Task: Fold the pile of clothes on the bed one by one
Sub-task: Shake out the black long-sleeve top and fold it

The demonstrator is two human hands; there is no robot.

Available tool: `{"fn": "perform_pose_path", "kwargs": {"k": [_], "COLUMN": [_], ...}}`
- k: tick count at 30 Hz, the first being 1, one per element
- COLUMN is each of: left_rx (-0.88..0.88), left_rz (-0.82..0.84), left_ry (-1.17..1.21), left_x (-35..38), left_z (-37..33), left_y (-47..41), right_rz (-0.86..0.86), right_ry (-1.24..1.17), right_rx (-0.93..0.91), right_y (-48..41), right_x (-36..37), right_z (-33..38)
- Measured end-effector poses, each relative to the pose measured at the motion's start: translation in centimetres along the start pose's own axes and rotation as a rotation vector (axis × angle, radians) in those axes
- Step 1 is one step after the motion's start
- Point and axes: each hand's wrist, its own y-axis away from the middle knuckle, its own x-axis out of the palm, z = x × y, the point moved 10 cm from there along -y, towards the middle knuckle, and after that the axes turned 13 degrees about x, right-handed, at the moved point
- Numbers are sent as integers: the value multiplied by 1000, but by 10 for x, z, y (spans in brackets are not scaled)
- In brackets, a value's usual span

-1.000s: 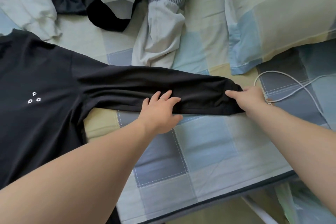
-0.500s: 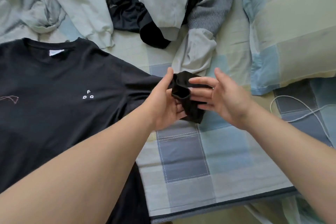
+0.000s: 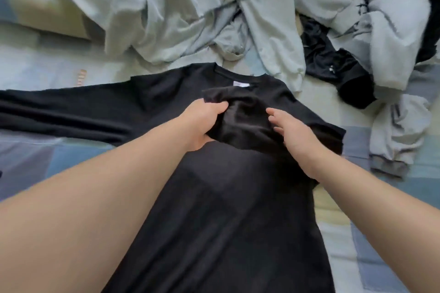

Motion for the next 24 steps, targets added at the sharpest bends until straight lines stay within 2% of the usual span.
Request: {"fn": "perform_pose_path", "kwargs": {"k": [3,7,9,13,18,24], "left_rx": [144,304,327,305,239,75], "left_rz": [-74,-189,-196,-350,-466,-493], "left_ry": [-130,-511,-626,-760,-836,-965], "left_x": [-132,-309,-381,-530,-655,-723], "left_z": [-39,-90,-107,-121,-121,-90], "left_y": [0,11,16,20,21,15], "right_rz": [113,274,304,367,429,482], "right_ry": [43,-10,15,141,428,531], "right_rx": [12,-15,-42,-135,-237,-233], "right_y": [17,43,53,66,59,41], "right_x": [140,320,396,531,642,707], "right_z": [50,111,136,182,214,217]}}
